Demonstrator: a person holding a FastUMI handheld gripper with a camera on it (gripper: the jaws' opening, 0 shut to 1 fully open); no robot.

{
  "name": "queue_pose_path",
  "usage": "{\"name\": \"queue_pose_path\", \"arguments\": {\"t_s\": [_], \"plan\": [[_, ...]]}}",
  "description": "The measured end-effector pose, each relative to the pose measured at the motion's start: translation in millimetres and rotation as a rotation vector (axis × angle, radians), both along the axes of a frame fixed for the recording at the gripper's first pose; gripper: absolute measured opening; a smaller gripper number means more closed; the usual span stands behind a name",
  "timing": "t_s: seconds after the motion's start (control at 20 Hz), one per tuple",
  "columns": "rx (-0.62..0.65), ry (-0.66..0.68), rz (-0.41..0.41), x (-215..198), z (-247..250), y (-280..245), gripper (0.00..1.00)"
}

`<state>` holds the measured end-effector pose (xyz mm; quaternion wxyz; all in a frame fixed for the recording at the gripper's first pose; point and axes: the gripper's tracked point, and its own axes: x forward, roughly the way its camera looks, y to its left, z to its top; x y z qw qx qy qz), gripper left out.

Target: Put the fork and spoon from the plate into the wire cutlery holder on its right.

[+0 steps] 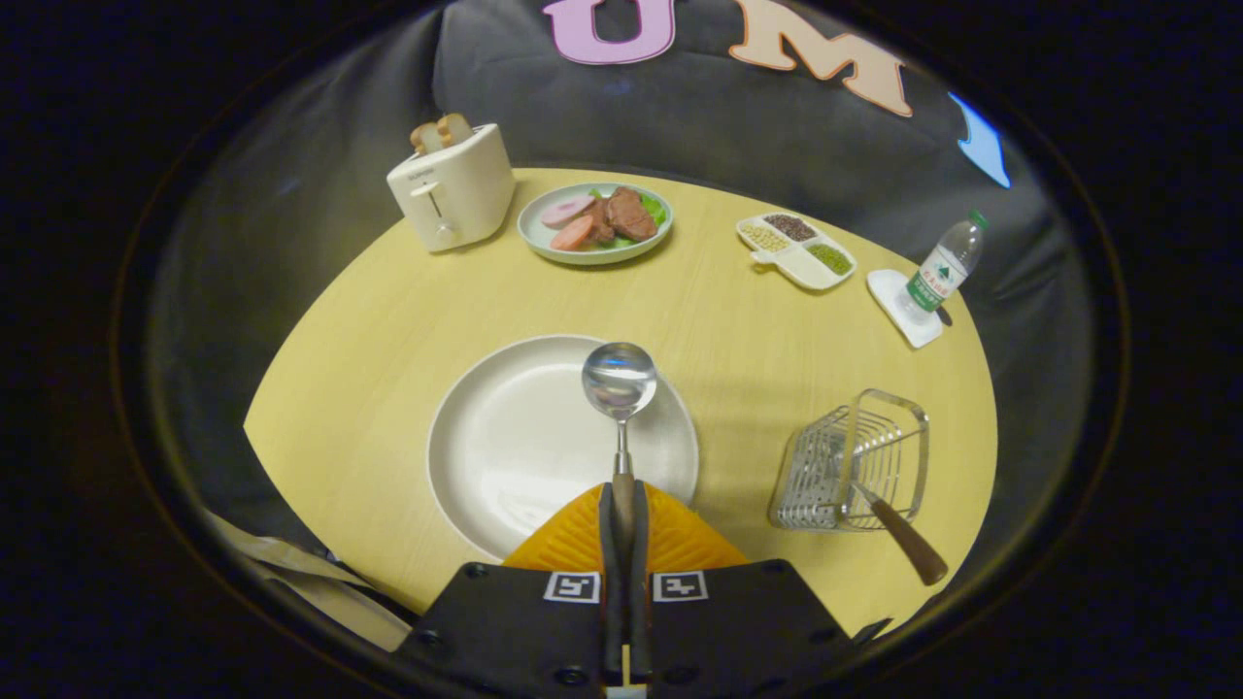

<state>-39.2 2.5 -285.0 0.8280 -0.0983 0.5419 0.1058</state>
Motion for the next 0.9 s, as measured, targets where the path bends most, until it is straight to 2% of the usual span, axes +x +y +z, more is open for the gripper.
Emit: {"name": "queue_pose_path", "arguments": {"t_s": [0.3,0.75,0.9], "plan": [[0.015,0.012,-0.066,14,26,-37,0.06],[-0.046,-0.016,-0.114,38,60,-101,0.06],[-0.077,0.006,-0.113,35,64,-121,0.06]]}}
